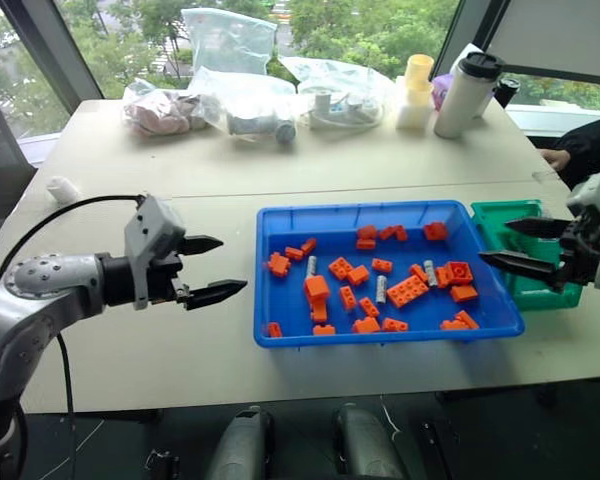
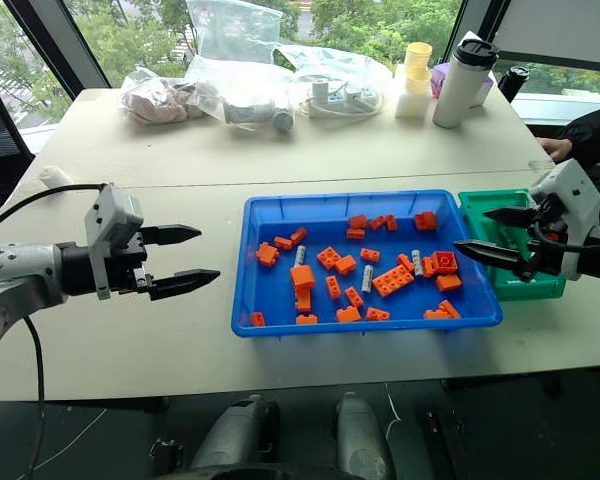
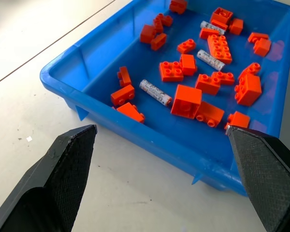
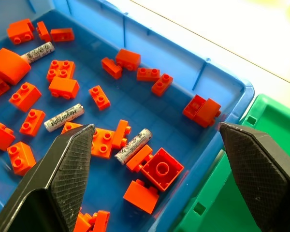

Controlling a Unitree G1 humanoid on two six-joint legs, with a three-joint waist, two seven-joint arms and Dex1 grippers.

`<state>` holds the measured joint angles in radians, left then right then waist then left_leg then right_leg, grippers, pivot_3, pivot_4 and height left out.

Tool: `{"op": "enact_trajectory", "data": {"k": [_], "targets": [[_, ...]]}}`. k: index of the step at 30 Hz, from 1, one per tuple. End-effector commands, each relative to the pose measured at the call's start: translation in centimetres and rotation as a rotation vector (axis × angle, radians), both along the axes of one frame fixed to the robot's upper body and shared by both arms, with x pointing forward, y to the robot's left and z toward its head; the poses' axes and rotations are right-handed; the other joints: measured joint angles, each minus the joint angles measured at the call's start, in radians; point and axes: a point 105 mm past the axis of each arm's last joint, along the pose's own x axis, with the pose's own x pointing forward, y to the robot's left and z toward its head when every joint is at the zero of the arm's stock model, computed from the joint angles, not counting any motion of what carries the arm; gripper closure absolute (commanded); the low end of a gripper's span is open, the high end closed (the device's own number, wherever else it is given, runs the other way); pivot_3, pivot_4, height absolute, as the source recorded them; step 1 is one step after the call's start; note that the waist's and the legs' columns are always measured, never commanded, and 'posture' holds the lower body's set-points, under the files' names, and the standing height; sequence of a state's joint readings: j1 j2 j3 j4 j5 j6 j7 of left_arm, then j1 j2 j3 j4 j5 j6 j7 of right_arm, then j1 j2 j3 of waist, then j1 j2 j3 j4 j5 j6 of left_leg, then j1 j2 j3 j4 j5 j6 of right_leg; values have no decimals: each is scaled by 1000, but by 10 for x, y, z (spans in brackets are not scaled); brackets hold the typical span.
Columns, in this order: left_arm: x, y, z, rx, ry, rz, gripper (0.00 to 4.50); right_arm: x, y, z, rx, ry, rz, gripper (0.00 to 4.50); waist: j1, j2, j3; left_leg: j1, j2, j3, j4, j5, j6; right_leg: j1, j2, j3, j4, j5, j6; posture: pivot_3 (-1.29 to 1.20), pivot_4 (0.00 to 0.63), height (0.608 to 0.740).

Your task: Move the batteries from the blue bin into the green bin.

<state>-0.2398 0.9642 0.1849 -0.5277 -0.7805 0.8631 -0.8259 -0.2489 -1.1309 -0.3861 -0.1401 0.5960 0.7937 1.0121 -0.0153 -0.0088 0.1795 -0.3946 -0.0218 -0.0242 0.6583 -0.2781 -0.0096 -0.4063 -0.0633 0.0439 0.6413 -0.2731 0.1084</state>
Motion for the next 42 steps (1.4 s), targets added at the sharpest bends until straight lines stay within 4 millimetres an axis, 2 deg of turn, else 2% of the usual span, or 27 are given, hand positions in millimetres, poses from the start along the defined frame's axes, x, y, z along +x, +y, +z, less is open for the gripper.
{"op": "enact_trajectory", "data": {"k": [1,5,8,11,14,17,19,21,24,29,33,36,40,41,42], "targets": [[4,2,15,73,-55,-72,0,14,41,20,75,-60,116,283,-3,0,0,1,0,0,0,0,0,0,1,0,0,0,0,0,150,740],[3,8,31,156,-59,-169,0,29,98,19,50,-73,315,283,-4,-1,2,1,0,1,-1,0,0,-1,1,0,2,0,0,0,150,740],[1,10,36,204,-70,-214,0,45,129,-2,-29,-46,405,283,-4,-1,2,0,0,1,-1,0,0,-2,1,0,2,0,0,0,150,740],[1,9,38,216,-82,-229,0,54,149,-18,-81,-11,440,283,2,-1,3,-3,-1,1,0,0,0,-4,1,-1,2,0,0,0,150,740],[-4,3,35,199,-91,-226,0,53,179,-38,-134,9,569,283,0,-2,3,-16,-1,0,7,0,0,-17,1,-1,8,0,1,0,150,740],[-9,-1,28,179,-84,-215,0,51,184,-44,-162,12,648,283,1,-1,3,-17,-1,1,7,0,0,-19,1,-1,9,0,1,0,150,740],[-11,-2,24,177,-78,-202,0,46,191,-43,-105,68,668,283,2,-1,3,-17,-1,0,7,0,0,-19,1,-1,9,0,1,0,150,740],[-12,-3,20,180,-77,-190,0,35,199,-47,-94,97,730,283,1,-2,3,-17,-1,0,7,0,0,-19,1,-1,9,0,1,0,150,740],[-12,-4,20,167,-80,-178,0,21,201,-58,-130,101,810,283,1,-1,3,-16,-1,-1,7,0,0,-19,0,-1,10,0,0,0,150,740],[-8,-5,20,160,-86,-168,0,25,203,-69,-145,109,805,283,1,-1,3,-16,-1,-1,7,1,-1,-19,1,-1,10,0,0,0,150,740],[-6,-8,18,126,-82,-157,0,41,206,-86,-172,119,753,283,-2,-2,3,-16,-1,0,7,1,-1,-19,1,-1,11,0,0,0,150,740],[-7,-8,19,121,-83,-150,0,42,206,-86,-169,118,756,1104,-2,-2,3,-16,-1,0,7,1,-2,-19,1,-1,12,0,0,0,150,740],[-5,-5,19,126,-85,-139,0,35,207,-83,-159,112,801,3120,-1,-2,3,-16,-1,0,7,1,-2,-19,1,-1,12,0,0,0,150,740],[-4,-5,19,127,-88,-136,0,31,207,-79,-144,112,821,3337,-1,-2,3,-16,-1,0,7,1,-2,-19,1,-1,12,0,0,0,150,740],[-4,-5,19,128,-90,-136,0,23,208,-73,-114,114,858,3337,0,-1,3,-16,-1,0,7,1,-2,-19,1,-1,12,0,0,0,150,740]]}}
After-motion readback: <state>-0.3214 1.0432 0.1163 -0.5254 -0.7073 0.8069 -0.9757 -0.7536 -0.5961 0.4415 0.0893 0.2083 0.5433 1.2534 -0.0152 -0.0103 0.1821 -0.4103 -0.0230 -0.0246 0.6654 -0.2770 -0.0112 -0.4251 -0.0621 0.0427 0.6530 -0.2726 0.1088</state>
